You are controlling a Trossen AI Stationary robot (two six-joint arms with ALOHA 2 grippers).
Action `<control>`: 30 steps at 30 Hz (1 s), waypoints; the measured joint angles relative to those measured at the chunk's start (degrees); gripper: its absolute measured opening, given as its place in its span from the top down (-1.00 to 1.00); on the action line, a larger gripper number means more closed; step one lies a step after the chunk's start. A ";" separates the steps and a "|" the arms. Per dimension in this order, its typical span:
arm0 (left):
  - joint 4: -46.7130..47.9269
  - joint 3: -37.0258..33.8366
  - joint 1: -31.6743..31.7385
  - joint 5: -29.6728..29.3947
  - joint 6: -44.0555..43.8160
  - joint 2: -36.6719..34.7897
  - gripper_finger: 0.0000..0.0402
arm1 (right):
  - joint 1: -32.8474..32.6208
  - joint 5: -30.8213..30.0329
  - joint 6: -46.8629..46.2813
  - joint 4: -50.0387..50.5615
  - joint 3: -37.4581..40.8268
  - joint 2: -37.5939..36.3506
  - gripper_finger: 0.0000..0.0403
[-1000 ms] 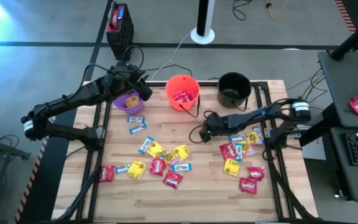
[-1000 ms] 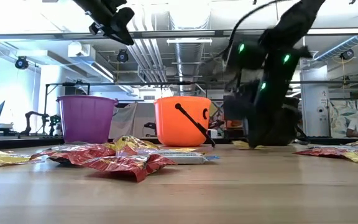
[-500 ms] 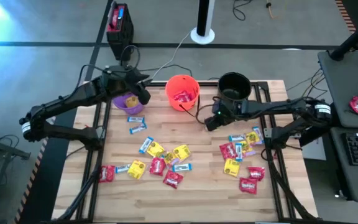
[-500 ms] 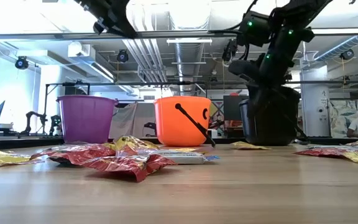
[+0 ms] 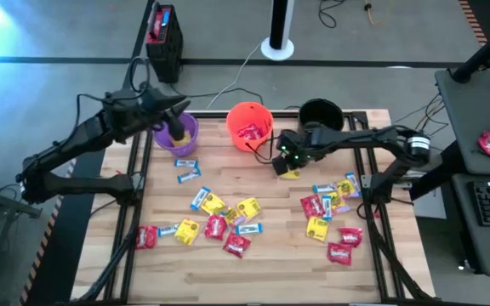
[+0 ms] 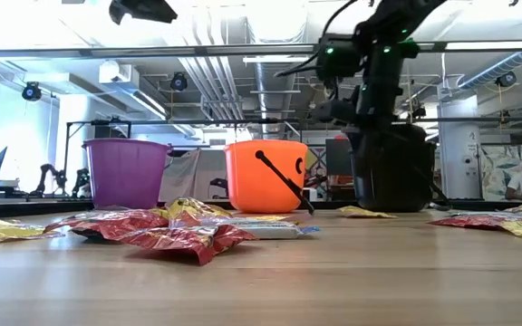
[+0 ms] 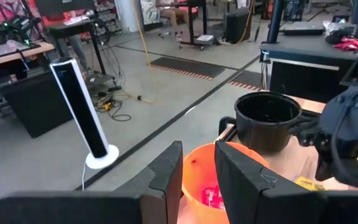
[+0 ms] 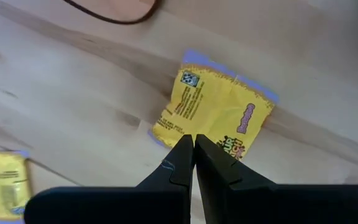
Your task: Sort candy by brand, put in halloween buckets
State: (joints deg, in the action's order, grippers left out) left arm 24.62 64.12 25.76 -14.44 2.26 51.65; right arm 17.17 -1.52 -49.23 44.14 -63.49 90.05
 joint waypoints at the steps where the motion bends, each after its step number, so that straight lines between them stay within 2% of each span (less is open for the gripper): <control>1: 0.17 0.00 0.00 0.00 0.00 -0.09 0.61 | 0.00 0.00 0.22 0.79 -1.07 1.27 0.95; 7: 2.32 0.00 0.01 -0.11 -0.11 0.59 0.61 | -0.26 0.03 6.56 1.45 -6.83 7.45 0.86; 17: 1.42 -0.02 0.00 -1.50 -0.15 0.98 0.61 | -1.31 0.46 8.01 1.73 -7.15 13.08 0.28; 21: 1.42 -0.02 0.02 -3.47 0.16 0.98 0.61 | -1.55 0.53 9.66 1.36 -6.96 15.43 0.16; 25: 1.40 -0.02 0.02 -3.67 0.20 0.98 0.61 | -1.69 0.82 10.17 1.27 -7.10 17.03 0.20; 27: 1.40 -0.02 0.02 -3.66 0.21 0.98 0.61 | -1.79 1.02 10.36 1.42 -7.08 17.36 0.32; 30: 1.42 -0.02 0.02 -3.65 0.22 0.98 0.61 | -1.79 1.16 10.42 1.40 -6.99 16.99 0.60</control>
State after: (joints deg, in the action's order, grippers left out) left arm 26.04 64.10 25.78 -18.09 2.48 52.62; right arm 15.38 -0.36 -38.81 45.54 -70.48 107.04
